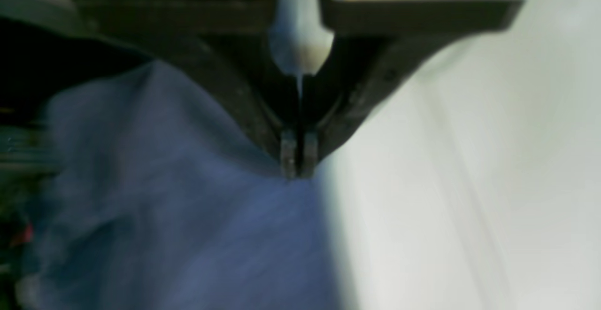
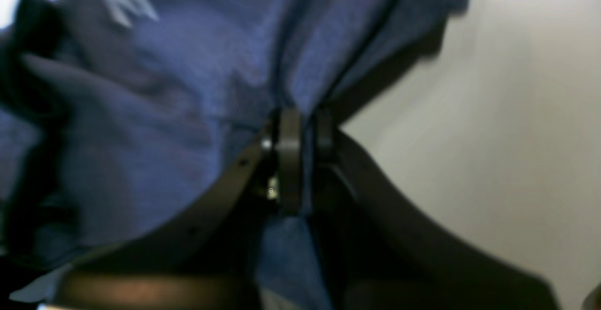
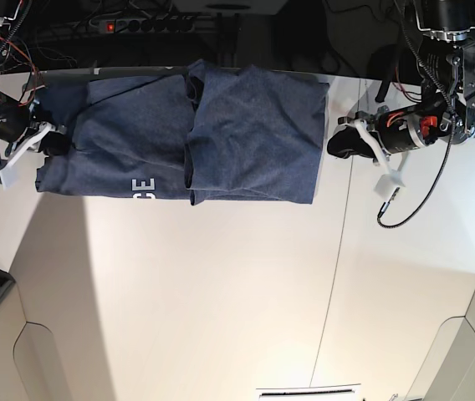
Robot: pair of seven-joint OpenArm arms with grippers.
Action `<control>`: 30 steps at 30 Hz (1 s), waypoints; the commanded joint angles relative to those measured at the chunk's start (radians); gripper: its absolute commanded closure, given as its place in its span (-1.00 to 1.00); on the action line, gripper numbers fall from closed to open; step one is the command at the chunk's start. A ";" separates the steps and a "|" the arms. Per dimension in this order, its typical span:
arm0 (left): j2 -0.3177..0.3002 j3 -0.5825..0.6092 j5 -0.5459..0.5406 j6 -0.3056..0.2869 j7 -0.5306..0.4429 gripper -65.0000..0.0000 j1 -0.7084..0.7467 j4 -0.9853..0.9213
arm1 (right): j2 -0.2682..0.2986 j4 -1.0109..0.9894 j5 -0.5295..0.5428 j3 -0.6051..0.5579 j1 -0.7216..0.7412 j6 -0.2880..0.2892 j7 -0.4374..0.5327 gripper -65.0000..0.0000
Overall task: Layout the t-shirt on the table in an organized manner, then fold the t-shirt properly
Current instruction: 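Lift the printed shirt end with the right gripper and fold it over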
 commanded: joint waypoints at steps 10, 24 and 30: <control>-0.006 -0.002 -0.020 0.004 -0.033 1.00 0.031 0.014 | -0.123 0.328 0.187 -0.001 0.011 0.006 -0.122 1.00; 0.009 -0.002 -0.029 0.004 -0.036 1.00 0.031 0.014 | -0.322 0.357 0.125 -0.399 0.005 0.007 -0.098 1.00; 0.009 -0.002 -0.029 0.004 -0.036 1.00 0.031 0.014 | -0.371 0.357 -0.009 -0.572 0.008 0.006 0.000 1.00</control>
